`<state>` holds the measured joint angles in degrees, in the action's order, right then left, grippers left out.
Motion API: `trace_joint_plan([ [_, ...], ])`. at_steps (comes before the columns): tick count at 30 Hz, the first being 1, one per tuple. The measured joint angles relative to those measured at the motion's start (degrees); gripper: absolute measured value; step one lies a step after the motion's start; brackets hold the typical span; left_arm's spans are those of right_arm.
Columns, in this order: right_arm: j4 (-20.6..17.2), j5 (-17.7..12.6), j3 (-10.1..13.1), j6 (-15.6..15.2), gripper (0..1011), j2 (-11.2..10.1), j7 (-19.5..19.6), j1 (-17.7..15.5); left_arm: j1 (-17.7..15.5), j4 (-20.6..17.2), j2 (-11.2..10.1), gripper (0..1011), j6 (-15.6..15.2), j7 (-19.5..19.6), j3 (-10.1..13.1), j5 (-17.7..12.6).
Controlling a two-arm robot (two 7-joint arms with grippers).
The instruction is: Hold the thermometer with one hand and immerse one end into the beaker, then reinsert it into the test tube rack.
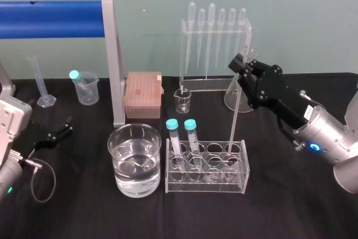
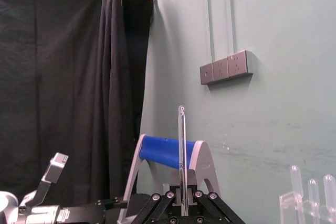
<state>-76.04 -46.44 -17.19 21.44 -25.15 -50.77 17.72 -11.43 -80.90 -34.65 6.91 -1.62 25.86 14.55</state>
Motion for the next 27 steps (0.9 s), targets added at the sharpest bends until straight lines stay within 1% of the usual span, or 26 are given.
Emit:
trace_joint_plan([
  [5, 1.5, 0.1, -0.5, -0.6, 57, 0.0, -0.3, 0.4, 0.0, 0.0, 0.0, 1008, 0.0, 0.0, 0.0, 0.0],
  [11, 2.3, 0.1, -0.8, -1.4, 56, -0.1, -0.1, 0.3, 0.0, 0.0, 0.0, 1008, 0.0, 0.0, 0.0, 0.0],
  [27, 2.8, 0.4, -1.3, -2.7, 57, 0.0, 0.9, 0.1, 0.0, 0.0, 0.0, 1008, 0.0, 0.0, 0.0, 0.0],
])
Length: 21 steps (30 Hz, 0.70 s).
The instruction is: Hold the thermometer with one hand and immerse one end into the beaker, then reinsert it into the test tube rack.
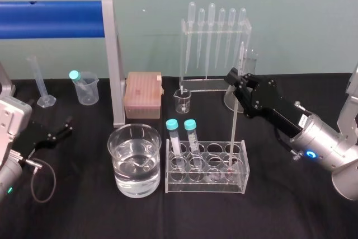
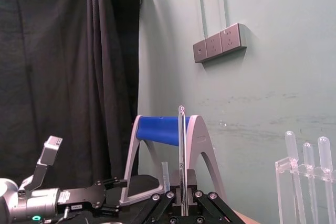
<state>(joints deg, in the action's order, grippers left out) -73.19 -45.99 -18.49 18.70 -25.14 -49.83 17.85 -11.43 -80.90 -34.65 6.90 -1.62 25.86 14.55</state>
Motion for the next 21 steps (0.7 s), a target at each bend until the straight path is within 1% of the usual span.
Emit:
trace_joint_plan([
  [21, 0.0, 0.2, 0.0, -0.3, 56, -0.1, 0.4, 0.1, 0.0, 0.0, 0.0, 1008, 0.0, 0.0, 0.0, 0.0],
])
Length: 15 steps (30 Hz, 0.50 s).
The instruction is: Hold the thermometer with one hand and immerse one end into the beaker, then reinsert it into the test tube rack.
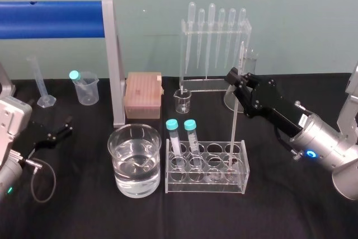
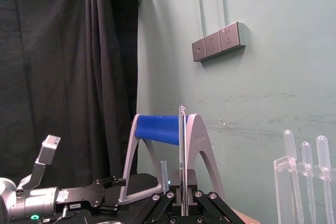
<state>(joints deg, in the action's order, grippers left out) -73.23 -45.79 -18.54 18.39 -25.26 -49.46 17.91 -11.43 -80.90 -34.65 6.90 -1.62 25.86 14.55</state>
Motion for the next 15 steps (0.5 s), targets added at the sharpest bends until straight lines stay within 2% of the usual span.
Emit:
trace_joint_plan([
  [4, 0.0, 0.1, 0.0, -0.1, 73, 0.0, 0.0, 0.0, 0.0, 0.0, 0.0, 1008, 0.0, 0.0, 0.0, 0.0],
  [6, 0.0, 0.1, 0.0, -0.1, 120, 0.0, 0.0, 0.0, 0.0, 0.0, 0.0, 1008, 0.0, 0.0, 0.0, 0.0],
  [7, 0.0, 0.1, 0.0, -0.1, 179, 0.0, 0.0, 0.0, 0.0, 0.0, 0.0, 1008, 0.0, 0.0, 0.0, 0.0],
  [9, 0.0, 0.1, 0.0, -0.1, 221, 0.0, 0.0, 0.0, 0.0, 0.0, 0.0, 1008, 0.0, 0.0, 0.0, 0.0],
  [10, 0.0, 0.1, 0.0, -0.1, 274, 0.0, 0.0, 0.0, 0.0, 0.0, 0.0, 1007, 0.0, 0.0, 0.0, 0.0],
  [11, 0.0, 0.1, 0.0, -0.1, 274, 0.0, 0.0, 0.0, 0.0, 0.0, 0.0, 1008, 0.0, 0.0, 0.0, 0.0],
  [15, 0.0, 0.1, 0.0, -0.1, 418, 0.0, -0.1, 0.0, 0.0, 0.0, 0.0, 1008, 0.0, 0.0, 0.0, 0.0],
])
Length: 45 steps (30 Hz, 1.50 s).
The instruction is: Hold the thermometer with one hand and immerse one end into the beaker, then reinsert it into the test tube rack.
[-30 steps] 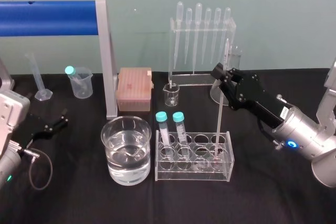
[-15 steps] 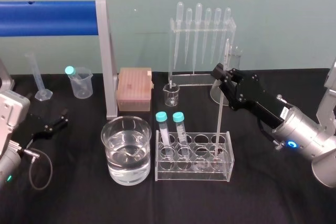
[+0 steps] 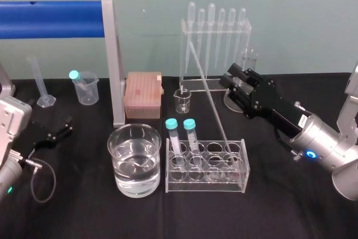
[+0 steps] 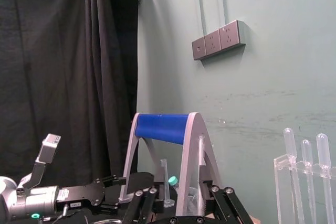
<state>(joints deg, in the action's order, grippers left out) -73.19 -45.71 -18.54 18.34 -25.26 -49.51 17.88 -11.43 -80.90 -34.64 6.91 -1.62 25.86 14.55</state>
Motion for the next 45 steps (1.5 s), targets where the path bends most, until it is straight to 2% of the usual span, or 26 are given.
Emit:
trace_joint_plan([
  [2, 0.0, 0.0, 0.0, 0.0, 449, 0.0, 0.0, 0.0, 0.0, 0.0, 0.0, 1008, 0.0, 0.0, 0.0, 0.0],
  [3, 0.0, 0.0, 0.0, 0.0, 520, 0.0, 0.0, 0.0, 0.0, 0.0, 0.0, 1008, 0.0, 0.0, 0.0, 0.0],
  [6, 0.0, 0.0, 0.0, 0.0, 581, 0.0, 0.0, 0.0, 0.0, 0.0, 0.0, 1008, 0.0, 0.0, 0.0, 0.0],
  [11, 0.0, -0.1, 0.0, 0.0, 778, 0.0, -0.1, 0.0, 0.0, 0.0, 0.0, 1008, 0.0, 0.0, 0.0, 0.0],
  [19, 0.0, -0.1, 0.0, 0.1, 979, 0.0, -0.1, 0.0, 0.0, 0.0, 0.0, 1008, 0.0, 0.0, 0.0, 0.0],
  [26, -0.3, 0.2, 0.1, 0.1, 1002, 0.0, 0.6, -0.1, 0.0, 0.0, 0.0, 1008, 0.0, 0.0, 0.0, 0.0],
  [27, -0.8, 0.8, 0.3, 0.1, 1002, -0.1, 1.8, -0.4, 0.0, 0.0, 0.0, 1008, 0.0, 0.0, 0.0, 0.0],
  [28, -2.2, 2.0, 1.1, 0.4, 1002, -0.3, 5.0, -1.4, 0.0, 0.0, 0.0, 1008, 0.0, 0.0, 0.0, 0.0],
  [30, -3.7, 3.6, 2.3, 0.8, 1002, -0.4, 8.9, -2.7, 0.0, 0.0, 0.0, 1008, 0.0, 0.0, 0.0, 0.0],
  [31, -5.2, 5.6, 3.4, 1.0, 1002, -0.4, 13.3, -4.1, 0.0, 0.0, 0.0, 1008, 0.0, 0.0, 0.0, 0.0],
  [33, -6.8, 7.6, 4.5, 0.8, 1003, -0.5, 17.5, -5.4, 0.0, 0.0, 0.0, 1008, 0.0, 0.0, 0.0, 0.0],
  [34, -7.6, 8.7, 4.9, 0.3, 1003, -0.6, 19.6, -6.0, 0.0, 0.0, 0.0, 1008, 0.0, 0.0, 0.0, 0.0],
  [35, -8.9, 10.8, 5.4, -1.2, 1002, -1.0, 23.4, -6.9, 0.0, 0.0, 0.0, 1008, 0.0, 0.0, 0.0, 0.0],
  [37, -10.4, 13.5, 5.9, -4.8, 1003, -1.6, 28.2, -8.0, 0.0, 0.0, 0.0, 1008, 0.0, 0.0, 0.0, 0.0],
  [39, -10.4, 13.5, 5.9, -4.8, 1003, -1.6, 28.2, -8.0, 0.0, 0.0, 0.0, 1008, 0.0, 0.0, 0.0, 0.0],
  [40, -11.0, 14.8, 6.3, -8.2, 1003, -1.6, 31.4, -8.8, 0.0, 0.0, 0.0, 1008, 0.0, 0.0, 0.0, 0.0],
  [42, -10.9, 15.4, 6.4, -10.8, 1003, -1.3, 33.1, -9.2, 0.0, 0.0, 0.0, 1008, 0.0, 0.0, 0.0, 0.0],
  [45, -9.7, 15.5, 6.3, -13.2, 1003, -0.7, 33.7, -9.4, 0.0, 0.0, 0.0, 1008, 0.0, 0.0, 0.0, 0.0],
])
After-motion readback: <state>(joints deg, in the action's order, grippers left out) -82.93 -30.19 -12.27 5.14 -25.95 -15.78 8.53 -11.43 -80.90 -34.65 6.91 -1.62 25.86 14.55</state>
